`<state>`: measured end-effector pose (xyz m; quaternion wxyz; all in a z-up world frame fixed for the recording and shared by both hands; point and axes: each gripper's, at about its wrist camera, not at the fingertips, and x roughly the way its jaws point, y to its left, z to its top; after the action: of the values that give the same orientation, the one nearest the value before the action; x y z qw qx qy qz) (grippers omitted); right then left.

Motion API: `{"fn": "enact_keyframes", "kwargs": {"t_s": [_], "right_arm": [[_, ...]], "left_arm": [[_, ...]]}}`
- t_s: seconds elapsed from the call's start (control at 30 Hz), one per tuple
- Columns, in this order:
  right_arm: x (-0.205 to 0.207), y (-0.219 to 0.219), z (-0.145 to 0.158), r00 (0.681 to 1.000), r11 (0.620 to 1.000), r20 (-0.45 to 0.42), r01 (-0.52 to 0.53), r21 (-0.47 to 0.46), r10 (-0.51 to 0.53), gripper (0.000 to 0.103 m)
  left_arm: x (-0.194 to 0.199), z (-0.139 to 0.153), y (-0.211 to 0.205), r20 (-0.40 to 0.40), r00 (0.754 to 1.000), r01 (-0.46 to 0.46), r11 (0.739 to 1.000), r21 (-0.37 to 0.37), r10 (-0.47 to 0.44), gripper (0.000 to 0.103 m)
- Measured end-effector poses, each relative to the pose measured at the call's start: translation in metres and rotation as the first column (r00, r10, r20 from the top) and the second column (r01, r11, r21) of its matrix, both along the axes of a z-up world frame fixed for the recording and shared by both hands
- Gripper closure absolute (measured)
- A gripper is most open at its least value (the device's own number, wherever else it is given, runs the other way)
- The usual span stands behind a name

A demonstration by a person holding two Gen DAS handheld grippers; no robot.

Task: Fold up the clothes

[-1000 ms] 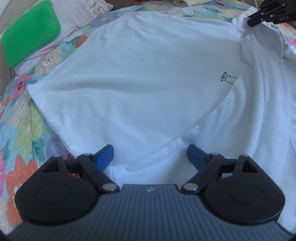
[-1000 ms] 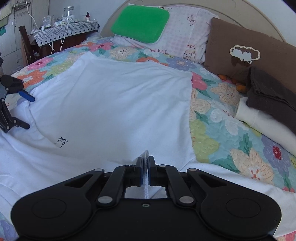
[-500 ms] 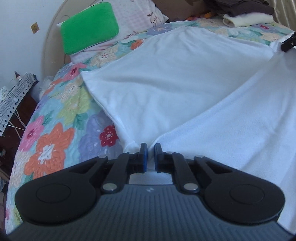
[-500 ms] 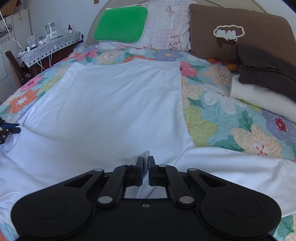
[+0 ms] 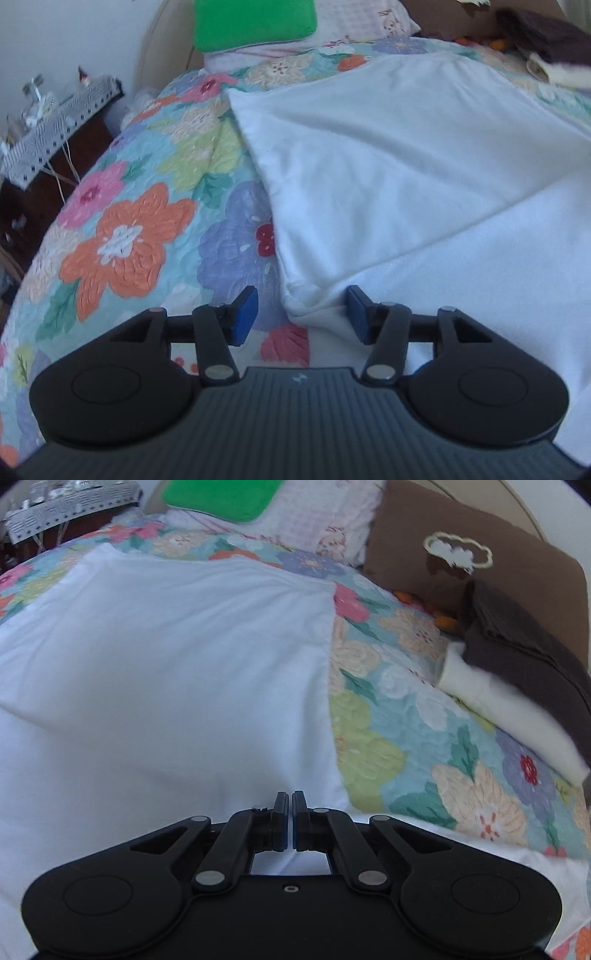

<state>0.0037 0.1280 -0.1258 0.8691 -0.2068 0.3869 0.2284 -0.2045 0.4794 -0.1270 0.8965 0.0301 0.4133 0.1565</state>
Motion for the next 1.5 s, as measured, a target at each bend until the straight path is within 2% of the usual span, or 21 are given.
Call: {"fn": "enact_keyframes", "kwargs": {"t_s": [0.1,0.17,0.23,0.33,0.37,0.43,0.5,0.53,0.57,0.63,0.67,0.7,0.77,0.8,0.87,1.0,1.2,1.3,1.4,1.47,1.5], "right_arm": [[-0.007,-0.017,0.015,0.995,0.99,-0.09,0.046,0.129,-0.035,0.096],[-0.021,-0.022,0.021,0.991,0.98,-0.132,0.04,0.197,-0.013,0.086],[-0.034,-0.026,0.024,0.986,0.968,-0.166,0.032,0.248,0.01,0.063],[-0.044,-0.033,0.016,0.977,0.963,-0.213,0.059,0.265,-0.001,0.061],[-0.045,-0.036,0.013,0.974,0.961,-0.226,0.066,0.27,-0.004,0.06],[-0.046,-0.043,0.006,0.969,0.96,-0.245,0.084,0.268,-0.017,0.059],[-0.042,-0.048,0.0,0.966,0.959,-0.254,0.116,0.259,-0.049,0.058],[-0.04,-0.051,-0.003,0.963,0.956,-0.261,0.131,0.261,-0.061,0.058],[-0.039,-0.052,-0.004,0.962,0.951,-0.265,0.135,0.278,-0.059,0.058],[-0.041,-0.053,-0.004,0.965,0.945,-0.258,0.12,0.305,-0.039,0.062],[-0.046,-0.051,-0.002,0.972,0.948,-0.234,0.085,0.306,-0.012,0.074],[-0.051,-0.048,-0.001,0.98,0.955,-0.2,0.047,0.292,0.013,0.096],[-0.062,-0.044,0.005,0.994,0.967,-0.106,-0.001,0.254,0.029,0.098],[-0.068,-0.043,0.008,0.998,0.971,-0.059,-0.011,0.24,0.026,0.099],[-0.075,-0.045,0.015,1.0,0.974,-0.015,-0.015,0.226,0.018,0.1],[-0.08,-0.045,0.009,1.0,0.986,0.001,-0.029,0.164,0.029,0.1],[-0.077,-0.049,-0.007,0.999,0.984,-0.037,-0.006,0.178,0.013,0.098],[-0.079,-0.06,0.005,0.999,0.985,-0.013,0.054,0.162,-0.052,0.087],[-0.077,-0.085,0.017,0.993,0.973,-0.06,0.109,0.205,-0.099,0.084],[-0.076,-0.105,0.024,0.988,0.958,-0.09,0.142,0.249,-0.123,0.079],[-0.075,-0.116,0.027,0.985,0.95,-0.095,0.168,0.264,-0.147,0.071]], "left_arm": [[-0.016,0.025,-0.002,0.006,1.0,0.006,1.0,-0.002,-0.006,0.048],[-0.028,0.031,-0.004,-0.036,0.999,-0.003,1.0,-0.018,0.003,0.039],[-0.039,0.028,-0.001,-0.077,0.997,-0.037,0.995,-0.088,0.03,0.037],[-0.055,0.011,0.009,-0.133,0.984,-0.154,0.952,-0.265,0.122,0.032],[-0.057,0.003,0.012,-0.157,0.976,-0.192,0.936,-0.296,0.151,0.023],[-0.06,-0.01,0.012,-0.182,0.964,-0.244,0.913,-0.328,0.192,0.021],[-0.061,-0.008,0.004,-0.155,0.973,-0.209,0.931,-0.299,0.169,0.034],[-0.061,-0.004,-0.002,-0.134,0.983,-0.163,0.94,-0.299,0.128,0.07],[-0.061,0.002,-0.01,-0.109,0.988,-0.139,0.951,-0.277,0.113,0.097],[-0.062,0.013,-0.026,-0.059,0.995,-0.093,0.969,-0.229,0.081,0.098],[-0.066,0.02,-0.034,-0.025,0.997,-0.071,0.978,-0.196,0.068,0.098],[-0.069,0.026,-0.043,0.009,0.999,-0.051,0.986,-0.162,0.053,0.098],[-0.075,0.033,-0.052,0.029,0.998,-0.053,0.993,-0.108,0.056,0.098],[-0.078,0.032,-0.044,0.01,0.995,-0.093,0.987,-0.129,0.095,0.098],[-0.086,0.025,-0.026,-0.028,0.984,-0.179,0.964,-0.198,0.177,0.101],[-0.087,-0.002,-0.011,-0.161,0.954,-0.273,0.955,-0.12,0.253,0.103],[-0.079,-0.004,-0.027,-0.195,0.954,-0.238,0.97,-0.038,0.226,0.103],[-0.079,0.008,-0.04,-0.145,0.97,-0.195,0.981,0.017,0.196,0.1],[-0.077,0.033,-0.07,-0.038,0.997,-0.062,0.991,0.12,0.067,0.086],[-0.072,0.049,-0.093,0.0,1.0,0.003,0.987,0.164,-0.003,0.061],[-0.068,0.056,-0.105,0.02,0.999,0.039,0.986,0.159,-0.042,0.059]]}}
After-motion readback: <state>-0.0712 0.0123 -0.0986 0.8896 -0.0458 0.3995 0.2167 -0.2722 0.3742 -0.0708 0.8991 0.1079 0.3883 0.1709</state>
